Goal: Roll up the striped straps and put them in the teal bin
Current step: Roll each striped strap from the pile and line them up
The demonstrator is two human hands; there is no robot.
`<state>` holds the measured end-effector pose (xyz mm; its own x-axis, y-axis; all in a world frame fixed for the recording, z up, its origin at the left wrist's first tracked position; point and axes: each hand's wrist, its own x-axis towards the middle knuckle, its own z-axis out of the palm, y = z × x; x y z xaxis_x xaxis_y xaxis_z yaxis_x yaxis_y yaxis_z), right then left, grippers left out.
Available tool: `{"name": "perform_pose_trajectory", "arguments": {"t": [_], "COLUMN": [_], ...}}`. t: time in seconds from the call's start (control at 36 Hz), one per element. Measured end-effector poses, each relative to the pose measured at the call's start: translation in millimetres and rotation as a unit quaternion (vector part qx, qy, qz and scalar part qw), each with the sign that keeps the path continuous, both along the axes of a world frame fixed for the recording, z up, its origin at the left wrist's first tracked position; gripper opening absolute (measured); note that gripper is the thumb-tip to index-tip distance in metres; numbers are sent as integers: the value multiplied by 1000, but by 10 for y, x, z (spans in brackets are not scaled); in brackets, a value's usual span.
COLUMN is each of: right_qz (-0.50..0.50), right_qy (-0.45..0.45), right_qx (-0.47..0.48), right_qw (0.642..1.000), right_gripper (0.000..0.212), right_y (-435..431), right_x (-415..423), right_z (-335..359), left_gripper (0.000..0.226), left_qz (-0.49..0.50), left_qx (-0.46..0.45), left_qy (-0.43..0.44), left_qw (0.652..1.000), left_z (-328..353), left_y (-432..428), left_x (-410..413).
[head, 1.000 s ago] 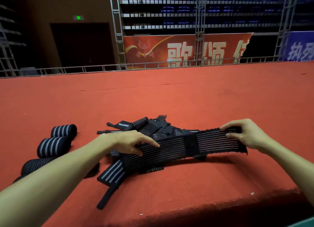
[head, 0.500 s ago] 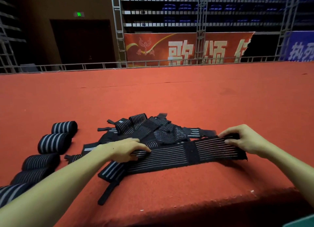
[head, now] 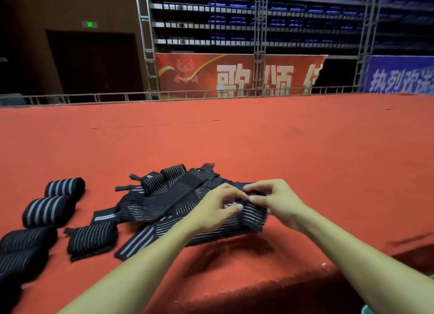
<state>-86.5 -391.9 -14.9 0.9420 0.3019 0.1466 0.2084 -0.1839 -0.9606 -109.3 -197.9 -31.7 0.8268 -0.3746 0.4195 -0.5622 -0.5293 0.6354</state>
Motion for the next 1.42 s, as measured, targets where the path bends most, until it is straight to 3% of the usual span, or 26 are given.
{"name": "perform_pose_trajectory", "arguments": {"t": [0.14, 0.44, 0.61, 0.72, 0.89, 0.97, 1.11, 1.22, 1.42], "right_qz": [-3, -4, -7, -6, 7, 0, -20, -19, 12], "right_qy": [57, 156, 152, 150, 154, 119, -74, -193, -266], "right_qx": [80, 207, 207, 208, 155, 104, 17, -12, -4], "right_qw": [995, 966, 966, 967, 976, 987, 997, 981, 964], "right_gripper": [25, 25, 19, 11, 11, 16, 29, 23, 44], "right_y": [219, 594, 747, 831, 893, 894, 930, 946, 913], "right_x": [-79, -141, -171, -165, -206, -214, -209, -170, -153], "right_z": [51, 194, 271, 277, 312, 306, 255, 226, 149], "left_gripper": [22, 25, 12, 27, 33, 35, 28, 48, 32], "left_qz": [18, 11, 37, 69, 120, 132, 147, 168, 165], "left_qx": [-57, -48, -101, -149, -100, -63, -87, -146, -217], "left_qy": [1, -73, -109, -103, -161, -204, -214, -170, -92], "left_qw": [998, 996, 988, 981, 974, 968, 962, 960, 958], "left_z": [-10, 62, 141, 219, 271, 258, 248, 253, 306], "left_y": [101, 394, 455, 487, 581, 647, 699, 704, 668], "left_x": [-88, -329, -318, -347, -360, -350, -332, -326, -377]}}
